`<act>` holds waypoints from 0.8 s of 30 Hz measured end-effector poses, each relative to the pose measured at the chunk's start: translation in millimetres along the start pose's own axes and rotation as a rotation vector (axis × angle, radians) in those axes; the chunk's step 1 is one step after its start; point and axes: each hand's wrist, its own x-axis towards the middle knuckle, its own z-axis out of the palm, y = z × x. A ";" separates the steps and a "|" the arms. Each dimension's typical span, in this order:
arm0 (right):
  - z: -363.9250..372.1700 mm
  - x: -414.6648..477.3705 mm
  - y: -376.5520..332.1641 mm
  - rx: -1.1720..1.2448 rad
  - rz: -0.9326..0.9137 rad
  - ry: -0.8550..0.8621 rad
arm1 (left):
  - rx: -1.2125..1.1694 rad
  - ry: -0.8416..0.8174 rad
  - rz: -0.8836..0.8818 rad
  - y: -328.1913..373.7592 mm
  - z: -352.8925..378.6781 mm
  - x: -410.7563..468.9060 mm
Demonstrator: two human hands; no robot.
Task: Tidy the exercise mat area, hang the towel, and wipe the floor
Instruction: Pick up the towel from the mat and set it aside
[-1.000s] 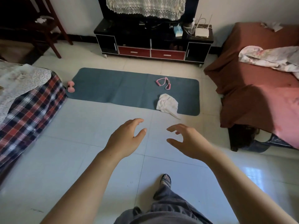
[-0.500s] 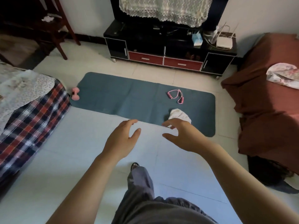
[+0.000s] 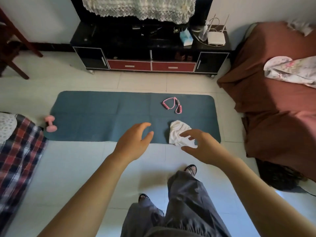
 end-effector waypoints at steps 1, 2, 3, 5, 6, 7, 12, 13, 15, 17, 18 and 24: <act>-5.6 11.3 6.4 -0.001 0.012 -0.001 | 0.018 -0.015 -0.004 2.6 2.3 12.4; -12.1 23.0 12.1 -0.011 0.013 0.000 | 0.034 -0.032 -0.010 4.9 5.0 25.2; -19.7 34.7 18.1 -0.023 0.015 -0.002 | 0.045 -0.051 -0.015 8.0 7.8 38.3; -37.3 58.9 32.0 -0.041 0.018 -0.002 | 0.065 -0.091 -0.028 17.1 13.5 66.3; -45.9 71.8 40.4 -0.036 0.033 -0.017 | 0.074 -0.104 -0.038 22.9 16.0 80.9; -54.3 84.7 48.3 -0.024 0.056 -0.038 | 0.080 -0.111 -0.049 29.5 18.2 95.6; -85.1 147.5 85.9 0.016 0.083 -0.091 | 0.111 -0.166 -0.056 57.5 29.7 170.8; -89.3 159.3 91.4 0.016 0.090 -0.103 | 0.113 -0.175 -0.050 59.7 31.4 184.4; -95.7 182.4 97.6 0.020 0.105 -0.111 | 0.124 -0.193 -0.034 59.5 32.6 209.1; -98.6 201.5 98.9 0.038 0.132 -0.100 | 0.146 -0.214 -0.018 54.7 30.6 231.3; -98.4 210.4 98.3 0.047 0.145 -0.094 | 0.158 -0.224 -0.009 51.1 28.7 242.5; -78.4 257.5 91.5 0.075 0.213 -0.021 | 0.234 -0.317 0.112 23.3 16.0 311.3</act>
